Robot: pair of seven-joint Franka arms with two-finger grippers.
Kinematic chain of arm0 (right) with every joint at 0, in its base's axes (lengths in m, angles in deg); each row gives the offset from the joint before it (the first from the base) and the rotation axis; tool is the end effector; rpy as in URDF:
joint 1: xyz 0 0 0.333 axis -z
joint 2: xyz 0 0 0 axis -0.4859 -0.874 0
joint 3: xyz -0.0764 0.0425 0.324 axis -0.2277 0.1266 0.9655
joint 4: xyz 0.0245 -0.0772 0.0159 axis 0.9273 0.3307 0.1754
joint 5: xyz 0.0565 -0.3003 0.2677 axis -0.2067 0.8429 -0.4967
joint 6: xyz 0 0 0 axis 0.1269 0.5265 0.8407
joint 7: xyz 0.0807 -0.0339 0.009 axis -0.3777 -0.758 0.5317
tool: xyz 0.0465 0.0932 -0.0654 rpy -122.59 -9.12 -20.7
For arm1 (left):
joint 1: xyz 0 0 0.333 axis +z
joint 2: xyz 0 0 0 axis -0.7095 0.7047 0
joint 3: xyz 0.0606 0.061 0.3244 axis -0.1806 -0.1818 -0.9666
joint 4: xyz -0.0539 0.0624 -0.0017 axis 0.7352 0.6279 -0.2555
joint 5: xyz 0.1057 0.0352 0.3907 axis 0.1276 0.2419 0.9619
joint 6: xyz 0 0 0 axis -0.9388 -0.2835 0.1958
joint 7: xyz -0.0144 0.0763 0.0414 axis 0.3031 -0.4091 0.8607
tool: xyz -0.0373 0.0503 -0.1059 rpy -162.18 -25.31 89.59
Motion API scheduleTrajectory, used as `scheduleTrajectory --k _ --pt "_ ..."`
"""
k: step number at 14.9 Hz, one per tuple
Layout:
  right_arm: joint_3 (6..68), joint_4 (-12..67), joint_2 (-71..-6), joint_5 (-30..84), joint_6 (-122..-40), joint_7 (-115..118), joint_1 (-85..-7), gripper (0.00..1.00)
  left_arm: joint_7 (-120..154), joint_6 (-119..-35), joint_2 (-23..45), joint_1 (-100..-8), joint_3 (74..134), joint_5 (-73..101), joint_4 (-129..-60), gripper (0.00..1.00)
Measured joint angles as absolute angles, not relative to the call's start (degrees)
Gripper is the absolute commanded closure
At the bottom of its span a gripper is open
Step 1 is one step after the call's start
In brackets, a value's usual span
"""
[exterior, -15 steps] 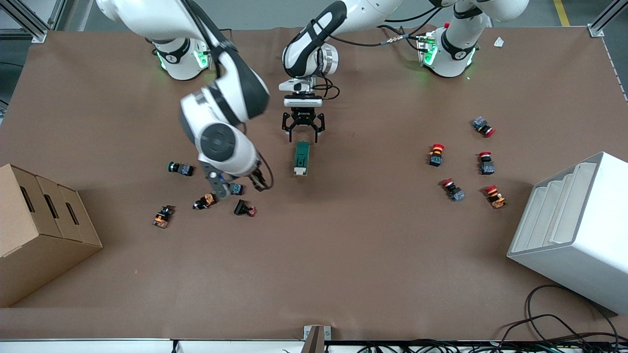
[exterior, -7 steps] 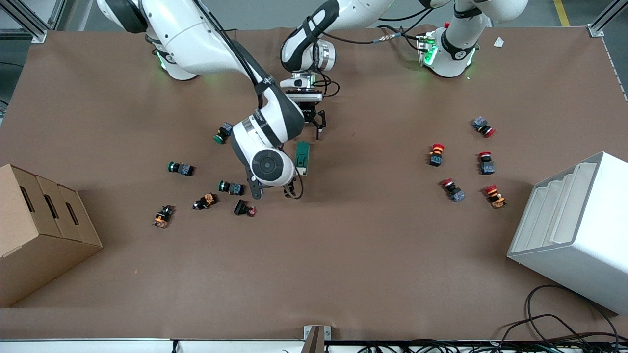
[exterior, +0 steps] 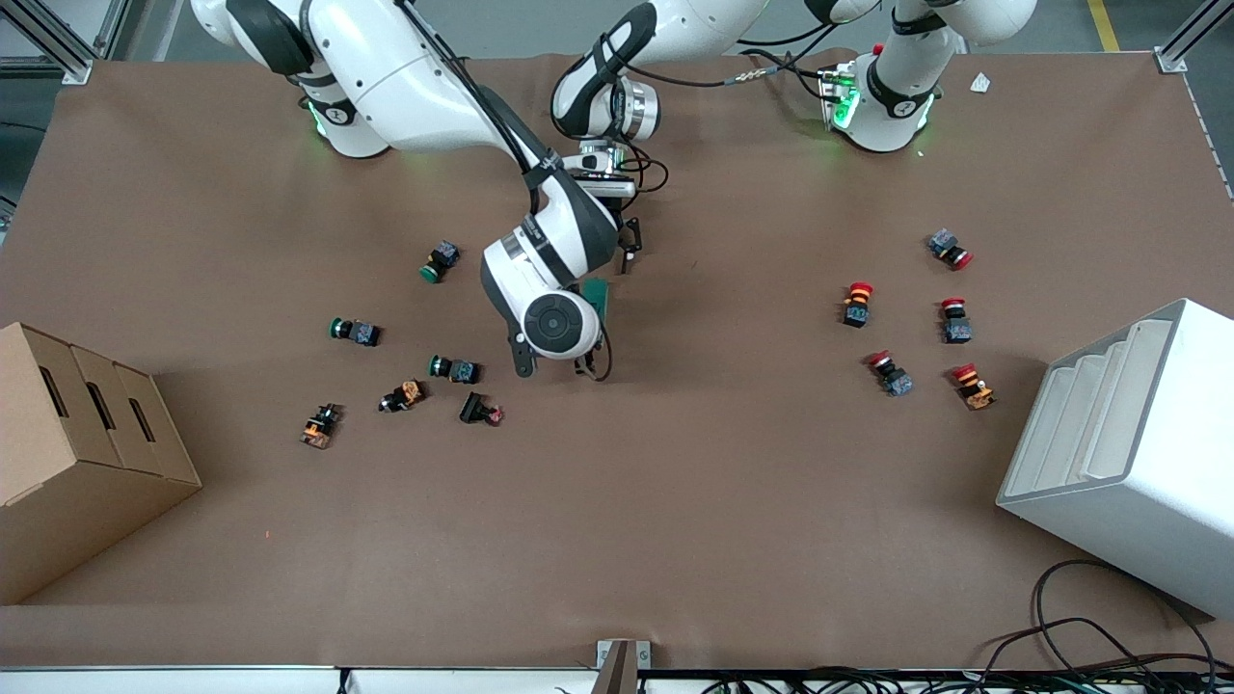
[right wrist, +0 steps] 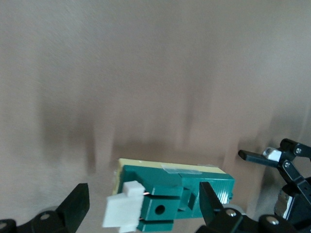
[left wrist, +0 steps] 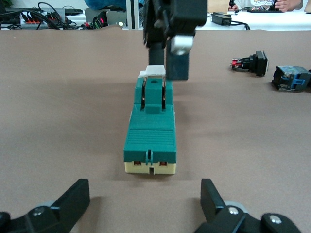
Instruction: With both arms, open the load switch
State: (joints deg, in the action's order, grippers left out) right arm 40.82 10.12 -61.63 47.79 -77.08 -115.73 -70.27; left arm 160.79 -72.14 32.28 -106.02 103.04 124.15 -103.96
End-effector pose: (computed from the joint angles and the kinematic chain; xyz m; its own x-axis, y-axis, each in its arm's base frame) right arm 0.5356 0.4786 0.1861 0.1597 -0.9839 -0.0806 -0.9226 -0.1778 0.3423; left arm 0.1996 -0.5807 0.0655 0.4576 -0.0078 0.8891 -0.0590 -0.9980 0.0216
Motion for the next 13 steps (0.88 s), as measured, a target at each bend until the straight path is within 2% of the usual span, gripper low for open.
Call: scheduleTrajectory --k 4,10,13 --pt "40.63 9.67 -62.25 47.28 -74.98 -116.05 -71.33 0.00 161.04 -70.91 32.75 -106.50 103.00 124.63 -103.81 0.00" --pt "40.55 5.00 -62.22 47.03 -63.65 -116.04 -70.93 0.00 161.08 -69.81 33.20 -107.11 102.83 124.87 -103.59 0.00" --pt "41.27 3.97 -62.11 46.87 -60.67 -116.04 -70.96 0.00 161.12 -69.55 33.30 -107.40 102.67 124.90 -103.55 0.00"
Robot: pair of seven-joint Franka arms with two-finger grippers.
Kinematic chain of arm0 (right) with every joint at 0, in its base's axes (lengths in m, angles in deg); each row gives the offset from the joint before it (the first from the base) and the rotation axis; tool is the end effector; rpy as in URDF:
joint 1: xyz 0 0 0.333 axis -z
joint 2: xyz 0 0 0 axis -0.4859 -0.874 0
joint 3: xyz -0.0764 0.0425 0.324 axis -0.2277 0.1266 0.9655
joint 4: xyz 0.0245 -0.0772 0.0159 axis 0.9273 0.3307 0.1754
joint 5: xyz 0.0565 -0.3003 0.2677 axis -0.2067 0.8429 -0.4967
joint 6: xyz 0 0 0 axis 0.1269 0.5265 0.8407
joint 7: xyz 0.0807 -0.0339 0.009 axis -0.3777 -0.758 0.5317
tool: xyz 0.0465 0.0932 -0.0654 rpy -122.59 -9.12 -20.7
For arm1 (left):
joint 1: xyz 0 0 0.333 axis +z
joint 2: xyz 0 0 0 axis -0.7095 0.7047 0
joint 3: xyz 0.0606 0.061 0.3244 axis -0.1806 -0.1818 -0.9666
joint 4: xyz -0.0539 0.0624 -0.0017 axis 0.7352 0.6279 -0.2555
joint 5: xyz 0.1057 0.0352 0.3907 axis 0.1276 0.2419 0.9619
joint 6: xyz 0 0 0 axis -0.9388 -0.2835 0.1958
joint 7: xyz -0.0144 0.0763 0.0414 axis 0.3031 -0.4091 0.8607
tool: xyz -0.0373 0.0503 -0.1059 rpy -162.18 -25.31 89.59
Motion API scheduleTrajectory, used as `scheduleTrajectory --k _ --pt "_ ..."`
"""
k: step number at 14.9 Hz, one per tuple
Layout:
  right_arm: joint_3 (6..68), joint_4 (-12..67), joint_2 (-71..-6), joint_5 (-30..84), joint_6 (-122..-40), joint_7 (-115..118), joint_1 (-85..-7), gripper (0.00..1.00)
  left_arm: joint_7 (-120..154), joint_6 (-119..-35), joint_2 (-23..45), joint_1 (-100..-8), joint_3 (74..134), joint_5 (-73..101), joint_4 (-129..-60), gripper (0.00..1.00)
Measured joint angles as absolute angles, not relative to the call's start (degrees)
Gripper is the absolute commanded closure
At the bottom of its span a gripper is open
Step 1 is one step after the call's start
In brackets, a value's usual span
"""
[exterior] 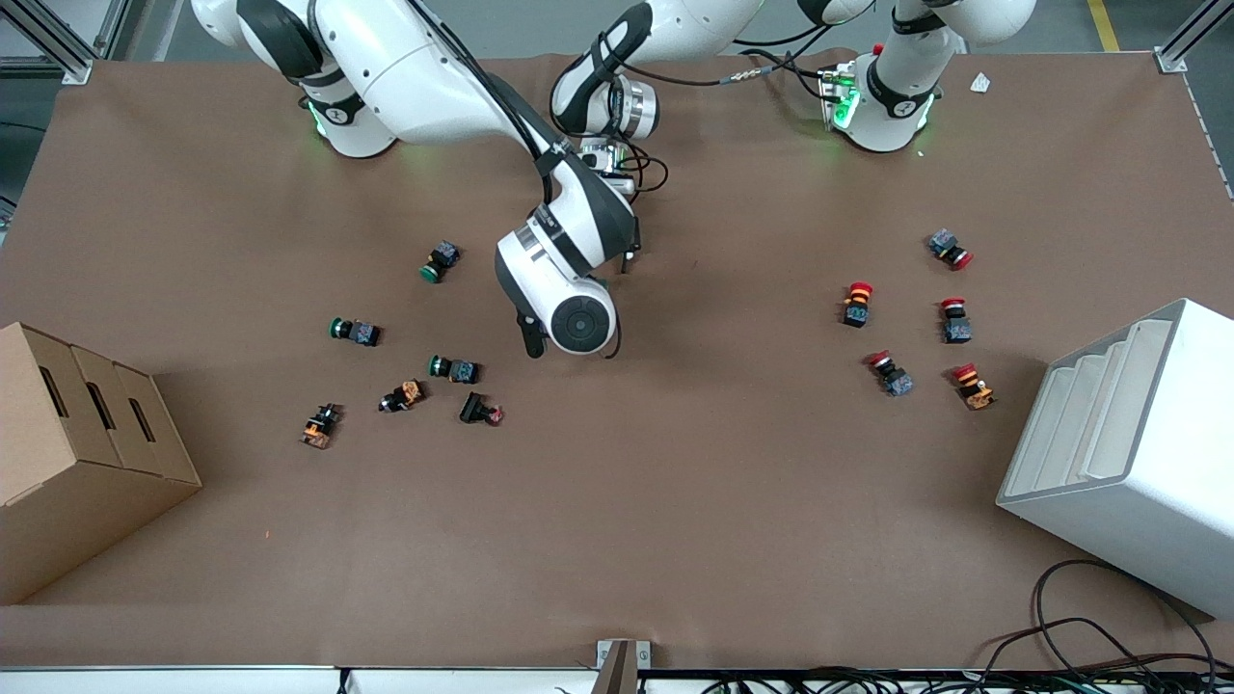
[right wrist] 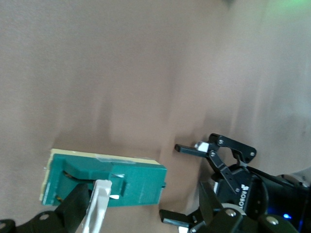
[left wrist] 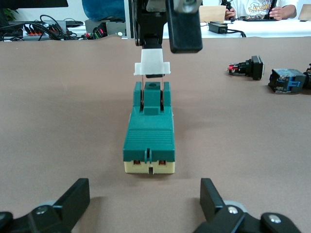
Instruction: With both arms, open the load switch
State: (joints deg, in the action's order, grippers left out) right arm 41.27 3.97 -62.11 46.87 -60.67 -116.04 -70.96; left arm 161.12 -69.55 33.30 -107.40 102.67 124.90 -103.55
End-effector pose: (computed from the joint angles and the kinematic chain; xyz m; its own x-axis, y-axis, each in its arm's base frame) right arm 0.5120 0.4906 0.2153 0.2152 -0.9754 -0.0470 -0.8340 -0.2086 0.5108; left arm 0.1943 -0.5811 0.0595 0.4188 -0.0219 0.9078 -0.0663 -0.9978 0.0066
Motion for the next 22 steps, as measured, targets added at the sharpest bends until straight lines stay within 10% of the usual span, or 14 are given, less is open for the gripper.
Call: scheduleTrajectory --k 22 --pt "42.41 5.67 -61.45 45.29 -57.14 -115.96 -72.37 0.00 161.23 -69.46 33.34 -107.58 102.56 124.91 -103.54 0.00"
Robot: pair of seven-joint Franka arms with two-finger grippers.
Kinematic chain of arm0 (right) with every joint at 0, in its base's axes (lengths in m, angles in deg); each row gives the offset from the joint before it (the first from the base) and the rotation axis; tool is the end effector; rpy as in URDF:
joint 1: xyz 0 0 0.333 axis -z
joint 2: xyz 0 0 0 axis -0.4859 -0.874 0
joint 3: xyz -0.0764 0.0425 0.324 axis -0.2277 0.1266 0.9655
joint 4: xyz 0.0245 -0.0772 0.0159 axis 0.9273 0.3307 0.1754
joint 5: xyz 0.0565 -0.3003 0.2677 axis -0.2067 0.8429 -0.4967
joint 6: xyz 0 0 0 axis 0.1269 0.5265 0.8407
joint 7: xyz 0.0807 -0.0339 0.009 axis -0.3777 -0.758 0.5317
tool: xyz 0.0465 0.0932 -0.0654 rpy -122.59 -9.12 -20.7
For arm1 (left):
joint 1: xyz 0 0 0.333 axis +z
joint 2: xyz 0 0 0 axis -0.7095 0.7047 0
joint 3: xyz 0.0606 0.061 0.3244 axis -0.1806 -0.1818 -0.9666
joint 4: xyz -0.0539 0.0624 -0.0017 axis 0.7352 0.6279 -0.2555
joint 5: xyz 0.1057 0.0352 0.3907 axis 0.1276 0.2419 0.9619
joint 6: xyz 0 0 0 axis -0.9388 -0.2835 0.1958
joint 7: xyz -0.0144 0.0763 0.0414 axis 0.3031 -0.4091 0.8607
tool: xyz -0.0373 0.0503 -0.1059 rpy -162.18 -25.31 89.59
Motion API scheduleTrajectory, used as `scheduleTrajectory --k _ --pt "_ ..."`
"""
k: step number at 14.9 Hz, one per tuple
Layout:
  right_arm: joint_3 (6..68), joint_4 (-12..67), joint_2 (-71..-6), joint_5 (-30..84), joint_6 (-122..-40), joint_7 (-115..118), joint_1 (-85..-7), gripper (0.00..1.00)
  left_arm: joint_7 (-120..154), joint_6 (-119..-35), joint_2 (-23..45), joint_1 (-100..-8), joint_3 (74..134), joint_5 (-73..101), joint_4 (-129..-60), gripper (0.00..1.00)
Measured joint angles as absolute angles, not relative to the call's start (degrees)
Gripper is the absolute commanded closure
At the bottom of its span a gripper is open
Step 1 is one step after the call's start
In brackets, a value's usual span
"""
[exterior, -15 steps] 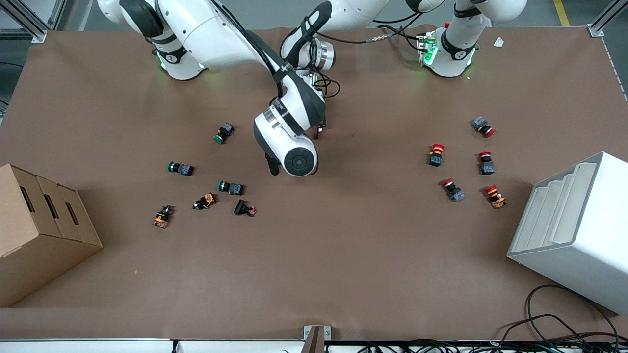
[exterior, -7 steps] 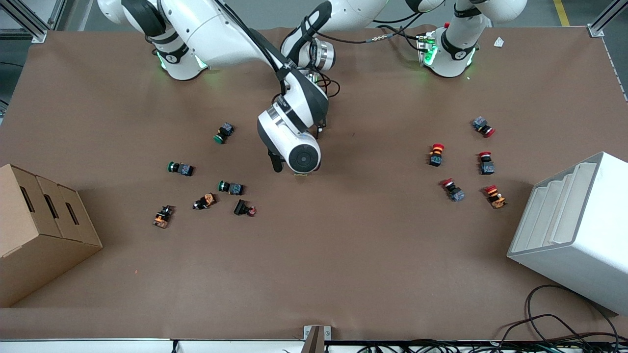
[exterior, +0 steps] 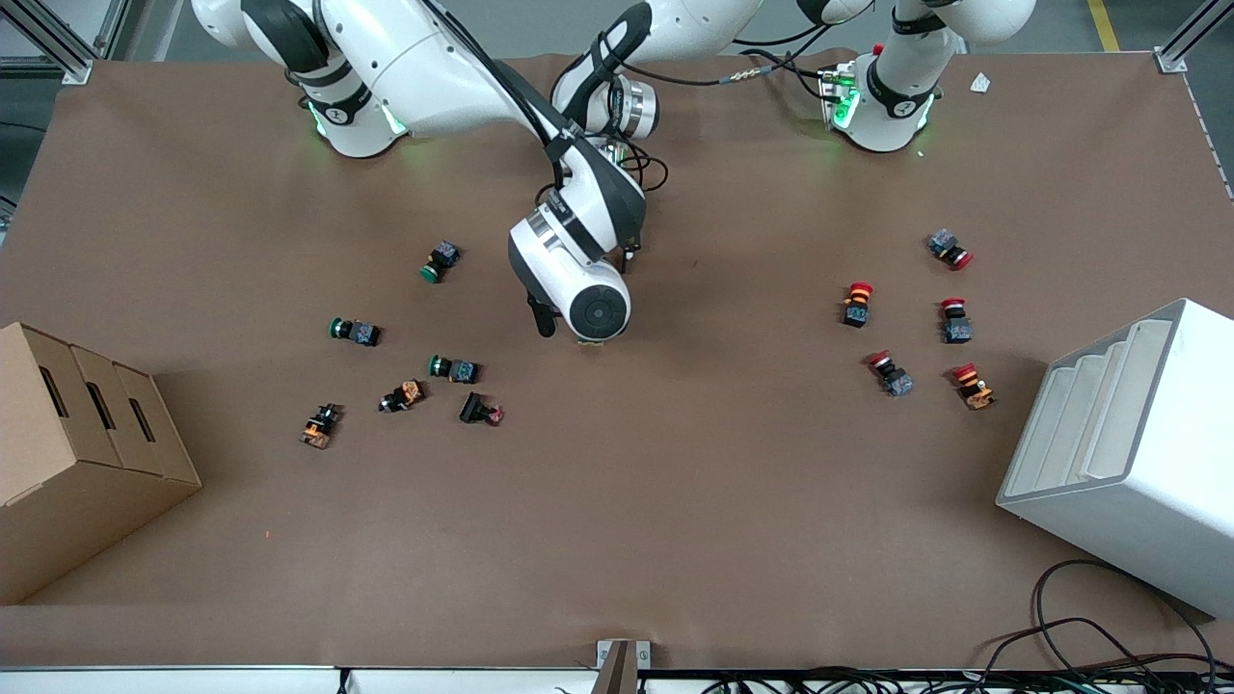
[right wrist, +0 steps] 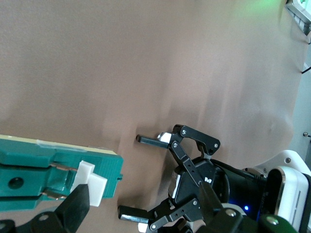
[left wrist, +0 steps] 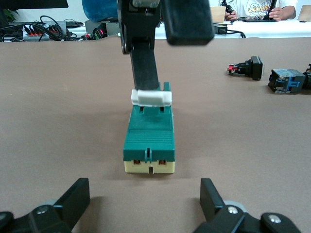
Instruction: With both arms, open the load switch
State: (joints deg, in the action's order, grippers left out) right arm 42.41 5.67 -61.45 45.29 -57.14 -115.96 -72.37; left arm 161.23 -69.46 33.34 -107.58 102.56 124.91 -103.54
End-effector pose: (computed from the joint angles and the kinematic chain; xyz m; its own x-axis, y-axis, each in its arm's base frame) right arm 0.4769 0.5038 0.2119 0.2496 -0.9669 -0.0527 -0.7762 -0.2323 0.5862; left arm 0.1937 -0.5811 0.0591 0.4166 -0.0217 0.9088 -0.0668 -0.9977 0.0068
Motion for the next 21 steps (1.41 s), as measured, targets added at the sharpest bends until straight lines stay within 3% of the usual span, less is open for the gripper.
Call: scheduleTrajectory --k 15,21 --pt "41.83 6.62 -61.31 45.69 -58.39 -114.17 -73.28 0.00 161.11 -69.42 33.35 -107.62 102.54 124.91 -103.52 0.00" --pt "39.58 5.05 -52.51 53.21 -54.42 -86.09 -65.83 0.00 158.16 -69.65 33.28 -107.63 102.85 121.65 -102.23 0.02"
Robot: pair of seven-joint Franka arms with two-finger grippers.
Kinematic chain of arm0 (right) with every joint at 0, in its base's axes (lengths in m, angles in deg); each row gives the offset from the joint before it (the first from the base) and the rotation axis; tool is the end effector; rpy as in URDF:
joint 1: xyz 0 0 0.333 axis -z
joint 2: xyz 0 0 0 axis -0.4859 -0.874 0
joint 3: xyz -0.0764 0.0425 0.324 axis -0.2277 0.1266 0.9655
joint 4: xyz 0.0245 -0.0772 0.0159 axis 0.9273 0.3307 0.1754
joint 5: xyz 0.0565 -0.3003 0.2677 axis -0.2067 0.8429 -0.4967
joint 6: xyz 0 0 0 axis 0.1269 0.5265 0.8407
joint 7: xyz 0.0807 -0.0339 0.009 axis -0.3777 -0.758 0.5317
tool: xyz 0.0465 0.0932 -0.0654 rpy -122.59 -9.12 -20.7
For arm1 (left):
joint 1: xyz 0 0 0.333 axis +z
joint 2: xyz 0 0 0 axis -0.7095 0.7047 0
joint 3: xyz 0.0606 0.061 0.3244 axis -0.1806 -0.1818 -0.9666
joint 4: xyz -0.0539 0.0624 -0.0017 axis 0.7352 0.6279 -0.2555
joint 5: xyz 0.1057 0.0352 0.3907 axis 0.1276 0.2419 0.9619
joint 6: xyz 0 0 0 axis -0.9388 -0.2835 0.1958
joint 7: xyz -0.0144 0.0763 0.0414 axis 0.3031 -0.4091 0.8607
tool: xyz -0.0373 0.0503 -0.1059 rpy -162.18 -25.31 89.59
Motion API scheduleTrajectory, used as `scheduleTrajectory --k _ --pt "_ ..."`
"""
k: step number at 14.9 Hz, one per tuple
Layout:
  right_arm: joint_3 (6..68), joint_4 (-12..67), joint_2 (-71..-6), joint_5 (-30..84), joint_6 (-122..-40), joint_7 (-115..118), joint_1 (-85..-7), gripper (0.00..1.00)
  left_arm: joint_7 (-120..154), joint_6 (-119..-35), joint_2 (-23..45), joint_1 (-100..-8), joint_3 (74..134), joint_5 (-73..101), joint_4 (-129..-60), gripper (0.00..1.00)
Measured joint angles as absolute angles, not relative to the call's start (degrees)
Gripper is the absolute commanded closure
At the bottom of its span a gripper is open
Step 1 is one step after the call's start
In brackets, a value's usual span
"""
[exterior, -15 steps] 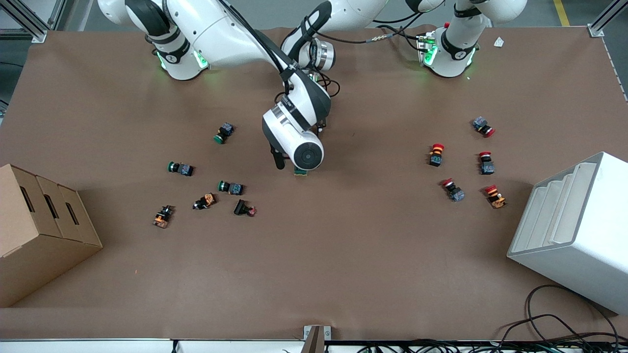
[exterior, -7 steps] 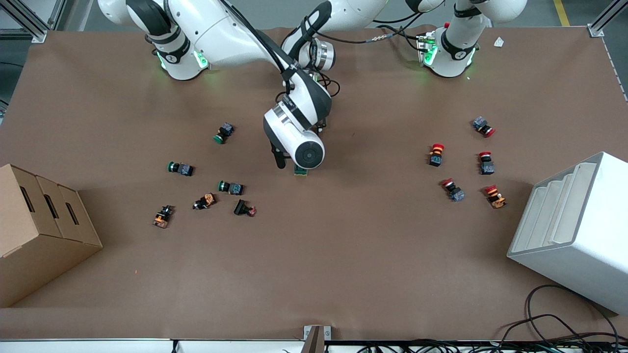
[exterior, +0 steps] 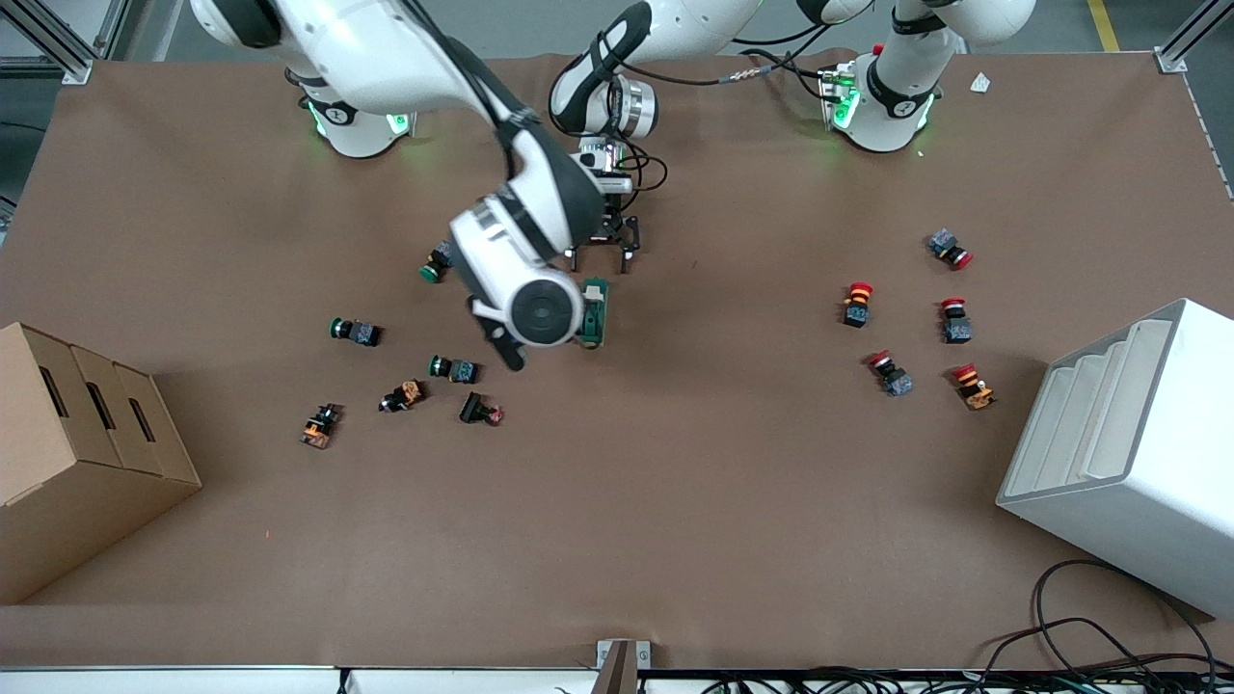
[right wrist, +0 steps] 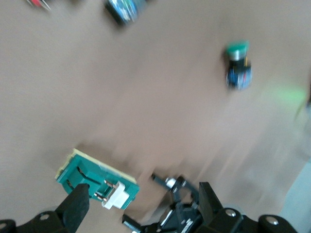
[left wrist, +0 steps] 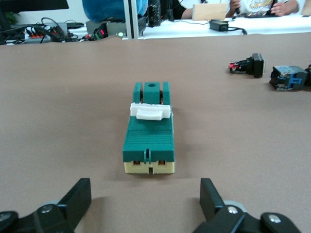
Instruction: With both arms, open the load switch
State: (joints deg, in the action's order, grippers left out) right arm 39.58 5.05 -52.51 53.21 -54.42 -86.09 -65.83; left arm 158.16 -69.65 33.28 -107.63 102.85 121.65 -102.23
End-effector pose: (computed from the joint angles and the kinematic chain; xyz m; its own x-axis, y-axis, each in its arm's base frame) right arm 0.5607 0.4144 0.3201 0.5963 -0.7782 -0.1973 -0.6792 -0.6200 0.3928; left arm 0.1934 -0.5875 0.0647 0.4391 -0.0355 0.8978 -0.0406 -0.9990 -0.0197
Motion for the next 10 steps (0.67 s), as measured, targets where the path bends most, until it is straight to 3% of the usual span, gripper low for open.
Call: scheduleTrajectory --k 10 --pt "39.05 8.77 -39.97 61.17 -52.27 -27.60 -43.52 0.00 139.33 -70.77 28.51 -105.37 103.97 92.20 -88.29 0.01"
